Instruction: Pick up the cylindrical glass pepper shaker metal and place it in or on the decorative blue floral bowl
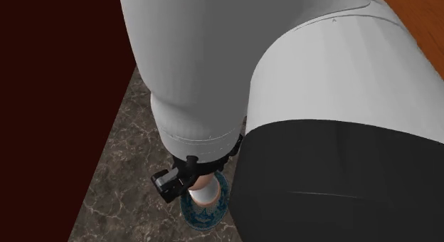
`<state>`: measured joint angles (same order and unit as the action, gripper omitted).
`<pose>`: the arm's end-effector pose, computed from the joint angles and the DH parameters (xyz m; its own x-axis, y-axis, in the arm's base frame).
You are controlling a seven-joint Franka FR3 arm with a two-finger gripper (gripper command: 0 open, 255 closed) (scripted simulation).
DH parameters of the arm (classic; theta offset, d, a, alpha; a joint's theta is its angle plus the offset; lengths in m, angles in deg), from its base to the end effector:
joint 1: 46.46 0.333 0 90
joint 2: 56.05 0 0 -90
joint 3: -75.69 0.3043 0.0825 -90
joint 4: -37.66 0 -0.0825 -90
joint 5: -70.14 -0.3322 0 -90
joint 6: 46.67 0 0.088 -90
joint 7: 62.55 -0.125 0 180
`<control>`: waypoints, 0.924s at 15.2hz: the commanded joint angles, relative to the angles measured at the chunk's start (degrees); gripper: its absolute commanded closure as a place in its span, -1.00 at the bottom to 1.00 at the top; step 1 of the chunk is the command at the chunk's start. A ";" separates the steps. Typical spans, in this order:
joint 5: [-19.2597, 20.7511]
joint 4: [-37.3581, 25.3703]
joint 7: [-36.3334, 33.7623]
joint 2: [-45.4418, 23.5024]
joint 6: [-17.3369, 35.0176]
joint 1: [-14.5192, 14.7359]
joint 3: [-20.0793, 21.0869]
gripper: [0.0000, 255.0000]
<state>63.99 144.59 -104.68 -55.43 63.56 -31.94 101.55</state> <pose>0.3879 0.3432 0.5052 0.9979 -0.0631 -0.0172 -0.0647 -0.9911 -0.1167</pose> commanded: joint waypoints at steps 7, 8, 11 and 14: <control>0.25 5.02 0.11 -1.01 5.98 0.20 0.20 1.00; 0.30 5.59 0.11 -1.20 6.73 0.22 0.22 1.00; 0.52 7.24 0.11 -1.85 8.98 0.29 0.28 1.00; 0.73 8.52 0.07 -2.45 10.80 0.36 0.33 1.00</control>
<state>64.66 152.70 -104.53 -57.75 73.80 -31.64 101.83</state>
